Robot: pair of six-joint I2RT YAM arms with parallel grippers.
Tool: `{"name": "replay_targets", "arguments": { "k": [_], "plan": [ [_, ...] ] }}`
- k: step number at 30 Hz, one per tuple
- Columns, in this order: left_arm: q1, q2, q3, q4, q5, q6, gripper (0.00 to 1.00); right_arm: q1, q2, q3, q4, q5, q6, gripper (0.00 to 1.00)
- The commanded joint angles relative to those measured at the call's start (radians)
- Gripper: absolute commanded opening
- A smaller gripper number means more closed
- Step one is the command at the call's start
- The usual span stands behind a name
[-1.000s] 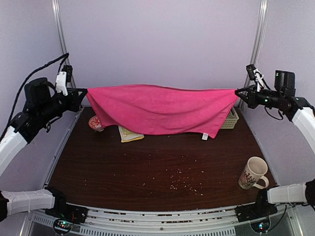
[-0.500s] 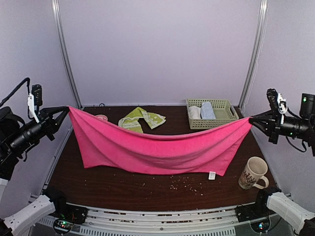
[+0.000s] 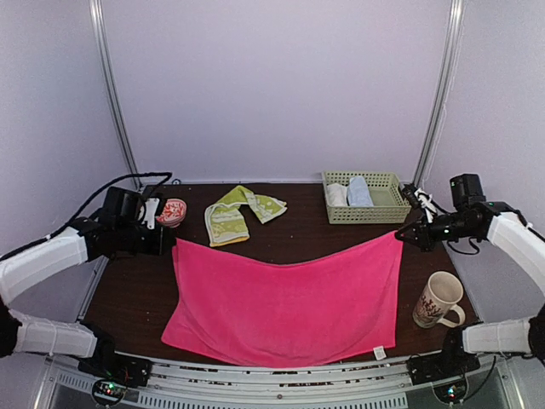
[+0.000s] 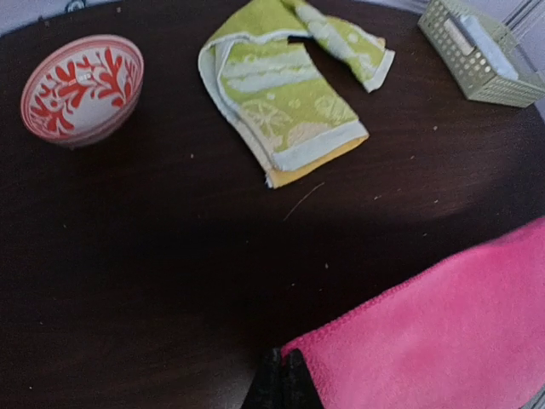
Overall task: Roll the towels
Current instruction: Flatten out the towel at the center of the board.
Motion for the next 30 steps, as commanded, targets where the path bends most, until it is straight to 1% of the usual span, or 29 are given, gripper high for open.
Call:
{"name": "replay_targets", "arguments": {
  "k": [1,4,8,14,21,24,27,28,29,30],
  "plan": [
    [0.001,0.189,0.027,0.146,-0.030,-0.035,0.00,0.035,0.217,0.036,0.113,0.136,-0.036,0.00],
    [0.001,0.308,0.068,0.170,-0.067,-0.030,0.00,0.040,0.364,0.100,0.139,0.168,-0.031,0.00],
    [0.001,0.394,0.107,0.183,-0.141,-0.029,0.00,0.041,0.485,0.177,0.200,0.222,0.012,0.00],
    [0.002,0.466,0.132,0.213,-0.171,-0.038,0.00,0.055,0.627,0.292,0.223,0.286,0.048,0.00],
    [0.002,0.500,0.168,0.193,-0.267,-0.039,0.00,0.078,0.738,0.362,0.213,0.355,0.070,0.00],
    [0.001,0.498,0.182,0.185,-0.272,-0.042,0.00,0.096,0.738,0.360,0.224,0.377,0.078,0.07],
    [0.002,0.482,0.189,0.169,-0.302,-0.043,0.00,0.115,0.720,0.366,0.222,0.420,0.094,0.23],
    [0.001,0.479,0.194,0.156,-0.310,-0.042,0.07,0.118,0.710,0.370,0.215,0.430,0.104,0.28],
    [0.001,0.475,0.203,0.139,-0.313,-0.041,0.13,0.117,0.699,0.376,0.207,0.438,0.114,0.36],
    [0.001,0.472,0.215,0.115,-0.315,-0.041,0.20,0.117,0.684,0.380,0.195,0.449,0.126,0.41]
  ]
}}
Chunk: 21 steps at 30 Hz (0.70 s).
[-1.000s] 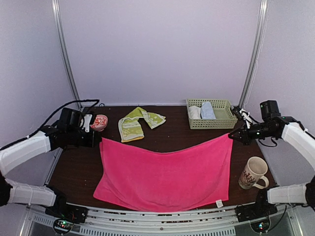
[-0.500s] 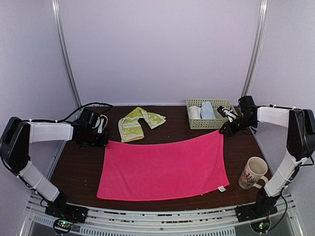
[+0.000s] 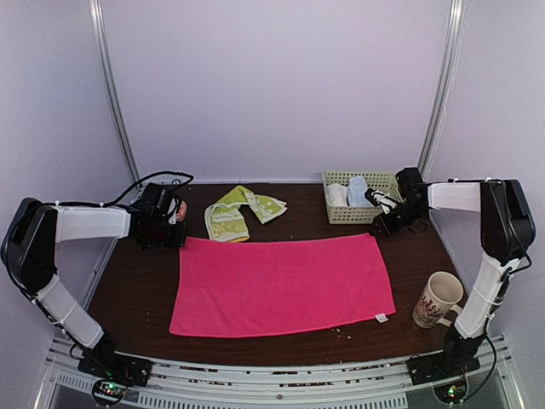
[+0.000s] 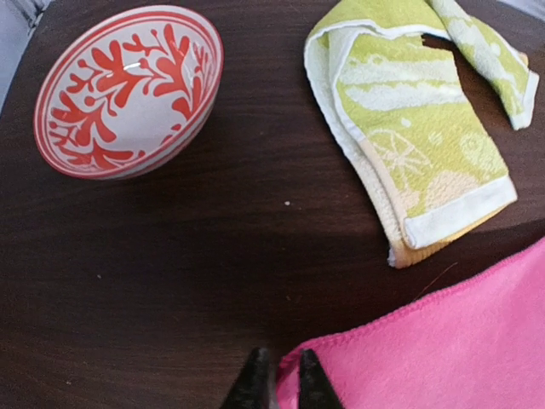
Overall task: Roll the towels
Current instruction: Flatten out the towel at the center of the board, then move the towel to the center of the board.
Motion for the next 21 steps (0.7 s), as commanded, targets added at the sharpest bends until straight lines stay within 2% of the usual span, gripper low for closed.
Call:
{"name": "replay_targets", "arguments": {
  "k": [1,3,5,8,12,14,18,21],
  "plan": [
    [0.002,-0.025,0.062,-0.063,-0.060,-0.015,0.27,0.010,-0.079,0.041,-0.031,0.080,0.047,0.43],
    [0.001,-0.053,0.071,-0.112,-0.065,-0.020,0.38,0.010,-0.124,0.036,-0.058,0.092,0.049,0.44],
    [0.001,-0.089,0.075,-0.148,-0.064,-0.020,0.45,0.011,-0.176,0.020,-0.088,0.079,0.029,0.45],
    [0.000,-0.137,0.083,-0.218,0.019,-0.020,0.44,0.018,-0.251,-0.015,-0.161,0.049,-0.035,0.44],
    [-0.053,-0.186,0.054,-0.304,0.173,-0.049,0.32,0.060,-0.337,-0.073,-0.322,-0.010,-0.210,0.40],
    [-0.100,-0.185,0.040,-0.360,0.232,-0.057,0.22,0.108,-0.365,-0.125,-0.387,-0.021,-0.308,0.38],
    [-0.220,-0.173,0.007,-0.416,0.295,-0.085,0.02,0.230,-0.372,-0.217,-0.463,0.060,-0.394,0.33],
    [-0.282,-0.152,-0.035,-0.454,0.293,-0.137,0.00,0.282,-0.352,-0.256,-0.470,0.126,-0.428,0.30]
  ]
}}
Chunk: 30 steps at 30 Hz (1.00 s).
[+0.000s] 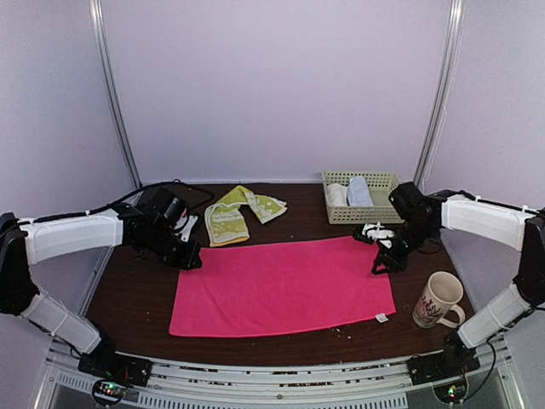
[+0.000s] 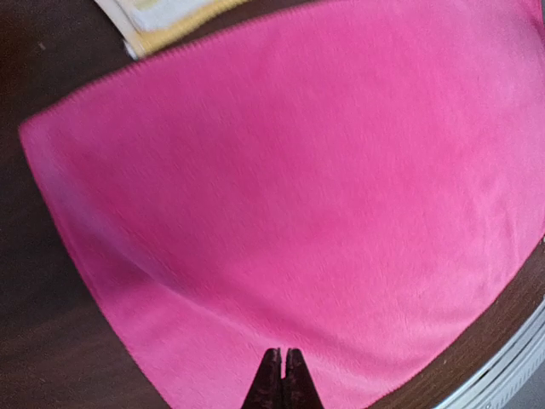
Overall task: Roll the towels
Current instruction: Move the towel to the center of the board.
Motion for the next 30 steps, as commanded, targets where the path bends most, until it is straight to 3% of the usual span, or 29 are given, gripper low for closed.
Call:
{"name": "replay_targets", "arguments": {
  "k": [1,20,30],
  "plan": [
    [-0.075,0.023,-0.072,-0.107,0.065,-0.077,0.00,0.064,0.026,-0.047,-0.103,0.107,-0.109,0.30],
    [-0.089,0.032,-0.284,-0.151,0.033,-0.177,0.00,0.205,0.176,-0.123,-0.114,0.318,-0.158,0.25],
    [-0.089,-0.124,-0.339,-0.305,0.020,-0.268,0.00,0.325,0.171,-0.158,-0.150,0.296,-0.120,0.25]
  ]
}}
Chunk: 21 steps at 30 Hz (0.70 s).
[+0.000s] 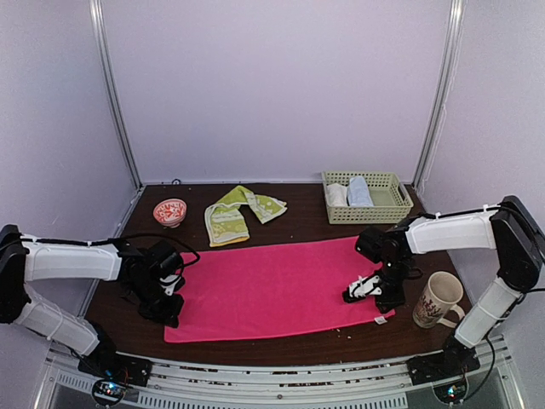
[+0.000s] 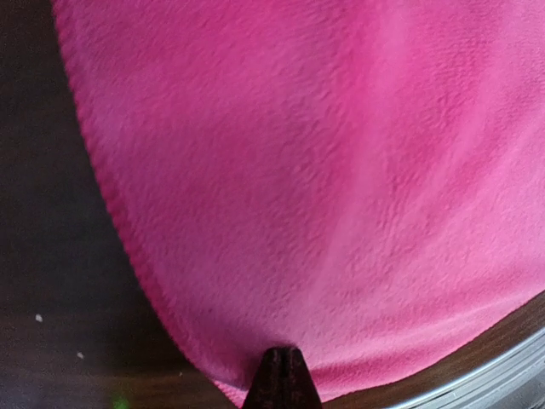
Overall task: Roll the towels
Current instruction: Move the towel to the center of the board.
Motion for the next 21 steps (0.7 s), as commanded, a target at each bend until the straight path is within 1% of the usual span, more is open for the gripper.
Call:
{"name": "replay_targets", "arguments": {
  "k": [1,5,7,9,10,11,13,15,17,20,21],
  "plan": [
    [-0.002,-0.068,-0.037,-0.149,-0.016,-0.059,0.00,0.062,0.006,-0.046,-0.048,-0.023,0.020,0.25],
    [-0.002,-0.110,-0.014,-0.147,-0.020,-0.061,0.00,0.070,-0.018,-0.026,-0.078,-0.041,0.024,0.26],
    [-0.002,-0.116,0.041,-0.143,-0.037,-0.029,0.01,0.070,-0.045,-0.006,-0.094,-0.047,0.023,0.29],
    [-0.002,-0.109,0.115,-0.149,-0.095,0.008,0.11,0.070,-0.080,0.016,-0.110,-0.047,0.024,0.33],
    [-0.002,-0.104,0.150,-0.147,-0.131,0.027,0.17,0.068,-0.096,0.030,-0.118,-0.046,0.025,0.34],
    [-0.001,-0.101,0.180,-0.144,-0.169,0.041,0.26,0.062,-0.112,0.043,-0.124,-0.042,0.029,0.35],
    [0.018,-0.090,0.227,-0.112,-0.211,0.083,0.36,0.031,-0.136,0.080,-0.127,-0.048,0.031,0.37],
    [0.076,-0.067,0.254,-0.046,-0.201,0.140,0.43,-0.035,-0.140,0.145,-0.120,-0.106,0.029,0.38],
    [0.135,-0.040,0.264,0.060,-0.173,0.199,0.49,-0.138,-0.125,0.203,-0.091,-0.170,0.048,0.39],
    [0.240,-0.005,0.258,0.207,-0.133,0.234,0.57,-0.263,-0.074,0.280,-0.009,-0.198,0.149,0.40],
    [0.293,0.009,0.251,0.257,-0.107,0.234,0.60,-0.302,-0.050,0.304,0.016,-0.205,0.181,0.40]
  ]
}}
